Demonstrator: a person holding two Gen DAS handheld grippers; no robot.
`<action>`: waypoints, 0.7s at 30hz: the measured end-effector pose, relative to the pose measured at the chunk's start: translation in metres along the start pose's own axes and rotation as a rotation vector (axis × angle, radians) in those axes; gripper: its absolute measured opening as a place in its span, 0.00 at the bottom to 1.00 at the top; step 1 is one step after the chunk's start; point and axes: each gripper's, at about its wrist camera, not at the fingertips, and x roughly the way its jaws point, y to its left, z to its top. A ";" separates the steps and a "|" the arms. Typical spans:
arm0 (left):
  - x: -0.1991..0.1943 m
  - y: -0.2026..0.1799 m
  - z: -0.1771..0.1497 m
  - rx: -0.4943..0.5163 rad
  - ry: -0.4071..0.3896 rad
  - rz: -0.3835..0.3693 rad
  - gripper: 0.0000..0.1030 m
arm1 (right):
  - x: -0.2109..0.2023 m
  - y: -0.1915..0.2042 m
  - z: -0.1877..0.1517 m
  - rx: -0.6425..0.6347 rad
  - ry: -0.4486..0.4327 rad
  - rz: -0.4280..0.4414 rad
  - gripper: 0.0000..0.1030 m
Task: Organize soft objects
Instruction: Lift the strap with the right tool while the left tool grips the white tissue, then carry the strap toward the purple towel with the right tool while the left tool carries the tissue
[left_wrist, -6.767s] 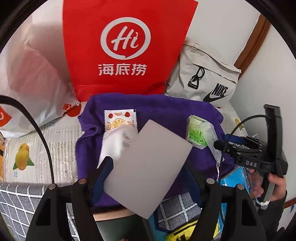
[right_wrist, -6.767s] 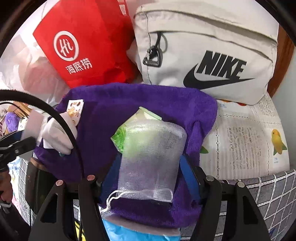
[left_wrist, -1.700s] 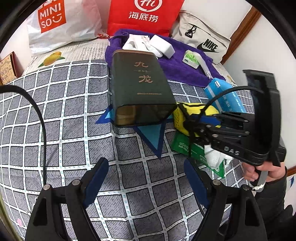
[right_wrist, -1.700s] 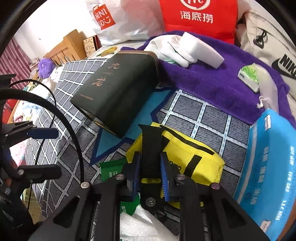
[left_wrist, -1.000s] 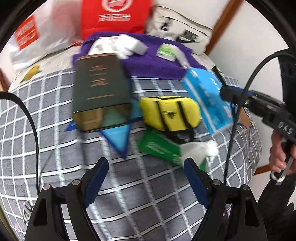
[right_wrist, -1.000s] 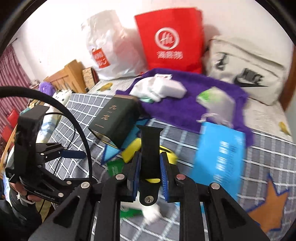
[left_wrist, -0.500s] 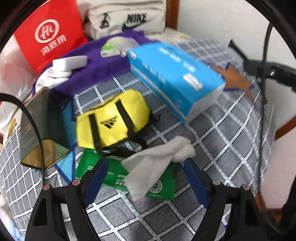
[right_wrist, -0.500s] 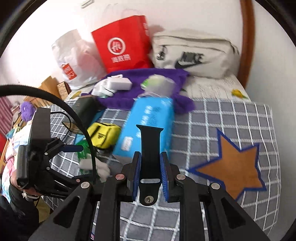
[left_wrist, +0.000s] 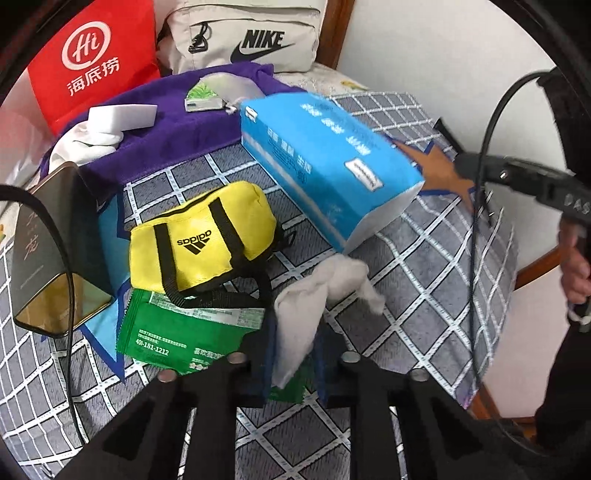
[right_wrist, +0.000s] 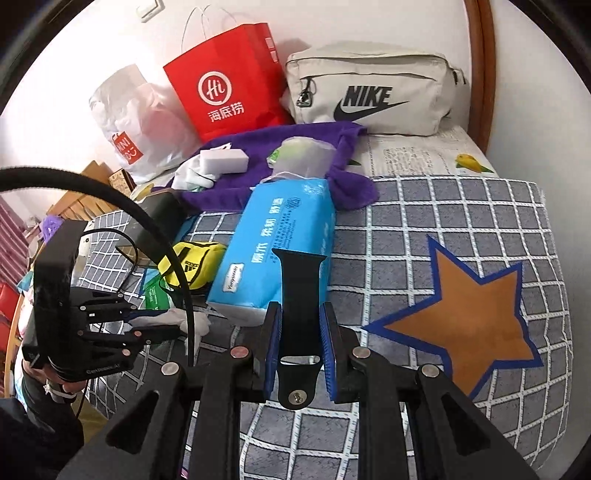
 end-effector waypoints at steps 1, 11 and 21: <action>-0.002 0.002 0.000 -0.009 -0.002 -0.009 0.12 | 0.001 0.001 0.001 0.000 -0.001 0.003 0.20; -0.034 0.022 0.012 -0.061 -0.071 -0.033 0.11 | 0.008 0.021 0.025 -0.035 -0.020 0.056 0.20; -0.068 0.052 0.025 -0.140 -0.139 -0.068 0.11 | 0.015 0.042 0.055 -0.074 -0.048 0.102 0.20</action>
